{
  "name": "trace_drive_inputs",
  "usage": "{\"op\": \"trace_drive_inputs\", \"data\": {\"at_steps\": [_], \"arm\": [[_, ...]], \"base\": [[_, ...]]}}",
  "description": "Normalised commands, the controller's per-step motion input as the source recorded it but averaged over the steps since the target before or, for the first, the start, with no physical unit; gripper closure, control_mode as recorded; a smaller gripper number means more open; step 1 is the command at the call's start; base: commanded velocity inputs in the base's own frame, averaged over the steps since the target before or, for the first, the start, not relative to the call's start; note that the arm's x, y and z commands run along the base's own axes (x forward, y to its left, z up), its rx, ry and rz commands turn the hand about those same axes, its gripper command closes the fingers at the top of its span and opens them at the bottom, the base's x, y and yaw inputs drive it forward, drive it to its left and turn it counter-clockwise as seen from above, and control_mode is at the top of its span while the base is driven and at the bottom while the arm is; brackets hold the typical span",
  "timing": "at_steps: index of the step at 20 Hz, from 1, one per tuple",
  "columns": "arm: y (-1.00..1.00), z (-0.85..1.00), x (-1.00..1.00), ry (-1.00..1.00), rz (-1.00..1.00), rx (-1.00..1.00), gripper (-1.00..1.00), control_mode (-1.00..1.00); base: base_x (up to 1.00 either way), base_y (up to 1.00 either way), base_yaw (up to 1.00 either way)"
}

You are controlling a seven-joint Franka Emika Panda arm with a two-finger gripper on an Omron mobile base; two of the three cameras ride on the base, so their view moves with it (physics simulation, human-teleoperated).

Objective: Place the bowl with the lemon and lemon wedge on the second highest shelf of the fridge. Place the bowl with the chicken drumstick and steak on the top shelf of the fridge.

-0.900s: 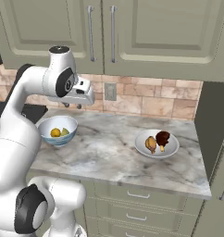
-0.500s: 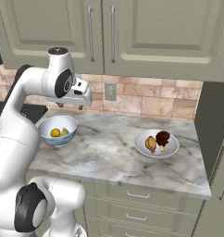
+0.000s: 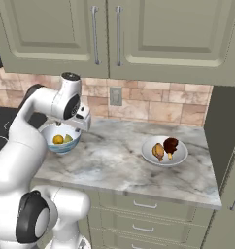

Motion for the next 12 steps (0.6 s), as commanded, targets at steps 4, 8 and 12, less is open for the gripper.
{"op": "trace_drive_inputs", "data": {"at_steps": [4, 8, 12], "arm": [[0.31, -0.73, 0.19, 0.05, 0.00, 0.09, -1.00, -1.00], [0.17, -0.17, 0.36, 0.03, 0.00, 0.00, -1.00, -1.00], [-0.02, -0.28, 0.29, 0.00, -0.01, 0.00, -1.00, -1.00]], "base": [[0.00, 0.00, 0.00], [0.00, 0.00, 0.00], [0.00, 0.00, 0.00]]}}
